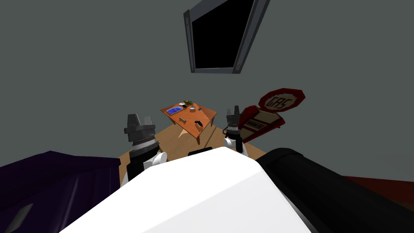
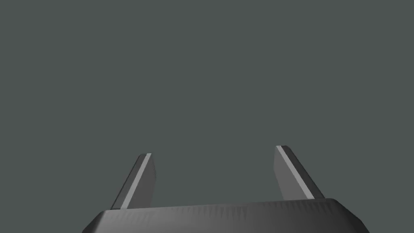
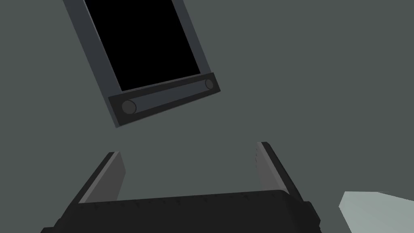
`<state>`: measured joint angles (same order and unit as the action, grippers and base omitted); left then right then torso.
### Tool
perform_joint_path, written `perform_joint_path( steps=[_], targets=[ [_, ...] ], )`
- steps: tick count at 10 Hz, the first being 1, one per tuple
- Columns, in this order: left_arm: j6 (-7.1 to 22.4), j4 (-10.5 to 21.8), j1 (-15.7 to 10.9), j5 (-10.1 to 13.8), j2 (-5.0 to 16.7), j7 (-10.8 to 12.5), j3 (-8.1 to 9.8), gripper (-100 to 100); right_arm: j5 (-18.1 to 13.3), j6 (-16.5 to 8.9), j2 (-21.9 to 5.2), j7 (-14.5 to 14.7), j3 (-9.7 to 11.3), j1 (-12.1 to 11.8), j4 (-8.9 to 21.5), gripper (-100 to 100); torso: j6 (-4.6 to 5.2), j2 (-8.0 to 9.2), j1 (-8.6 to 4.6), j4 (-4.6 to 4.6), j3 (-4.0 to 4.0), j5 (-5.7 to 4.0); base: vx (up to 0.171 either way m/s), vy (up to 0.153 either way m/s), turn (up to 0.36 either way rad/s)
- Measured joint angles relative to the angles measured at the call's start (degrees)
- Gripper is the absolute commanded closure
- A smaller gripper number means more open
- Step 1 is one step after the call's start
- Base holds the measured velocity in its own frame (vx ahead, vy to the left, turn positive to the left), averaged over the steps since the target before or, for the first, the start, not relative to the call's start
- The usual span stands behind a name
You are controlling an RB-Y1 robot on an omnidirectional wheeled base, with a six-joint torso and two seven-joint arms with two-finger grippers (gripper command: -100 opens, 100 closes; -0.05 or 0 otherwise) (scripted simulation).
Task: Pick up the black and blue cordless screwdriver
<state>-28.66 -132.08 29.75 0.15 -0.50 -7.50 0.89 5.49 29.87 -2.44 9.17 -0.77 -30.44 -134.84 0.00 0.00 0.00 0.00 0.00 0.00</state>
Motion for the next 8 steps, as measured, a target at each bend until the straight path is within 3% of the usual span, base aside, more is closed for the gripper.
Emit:
perform_joint_path(
  steps=[4, 6, 8],
  targets=[
    [2.7, 1.9, -1.7, -0.7, 4.4, 0.3, -0.76, -100, 0.0, 0.0, 0.0, 0.0, 0.0, 0.0, 0.0, 0, 0.01, 0.05, -0.16, 0.01, 0.03, -0.03, -0.019, -0.045, -0.05],
    [6.1, 3.6, -3.3, -1.0, 7.2, 1.1, -1.14, -100, 0.0, 0.0, 0.0, 0.0, 0.0, 0.0, 0.0, 0, 0.02, 0.08, -0.27, 0.02, 0.04, -0.06, -0.025, -0.07, -0.076],
    [9.0, 5.7, -4.6, -1.9, 8.3, 1.0, -2.52, -100, 0.0, 0.0, 0.0, 0.0, 0.0, 0.0, 0.0, 0, 0.01, 0.07, -0.25, 0.01, 0.04, -0.06, -0.018, -0.064, -0.078]
  ],
)
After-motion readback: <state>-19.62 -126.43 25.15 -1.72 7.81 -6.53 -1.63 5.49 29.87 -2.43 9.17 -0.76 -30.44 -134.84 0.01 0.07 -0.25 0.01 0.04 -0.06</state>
